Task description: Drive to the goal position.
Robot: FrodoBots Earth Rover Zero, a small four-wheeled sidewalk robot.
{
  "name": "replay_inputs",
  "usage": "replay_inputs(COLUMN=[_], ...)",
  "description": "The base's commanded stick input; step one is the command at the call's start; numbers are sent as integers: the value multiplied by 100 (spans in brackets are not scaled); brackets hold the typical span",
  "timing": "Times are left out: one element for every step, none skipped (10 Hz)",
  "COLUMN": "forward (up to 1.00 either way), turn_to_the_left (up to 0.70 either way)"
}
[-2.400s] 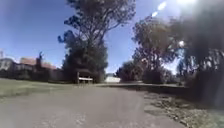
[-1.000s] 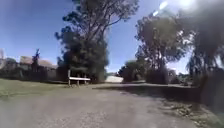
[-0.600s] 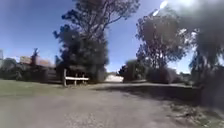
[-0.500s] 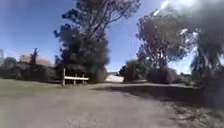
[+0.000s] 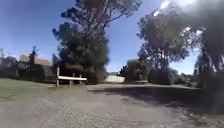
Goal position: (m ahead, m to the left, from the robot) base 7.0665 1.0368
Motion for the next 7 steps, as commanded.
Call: replay_inputs(forward=[100,100,100,100,100,100,100], turn_to_the_left=[0,0,0,0,0,0,0])
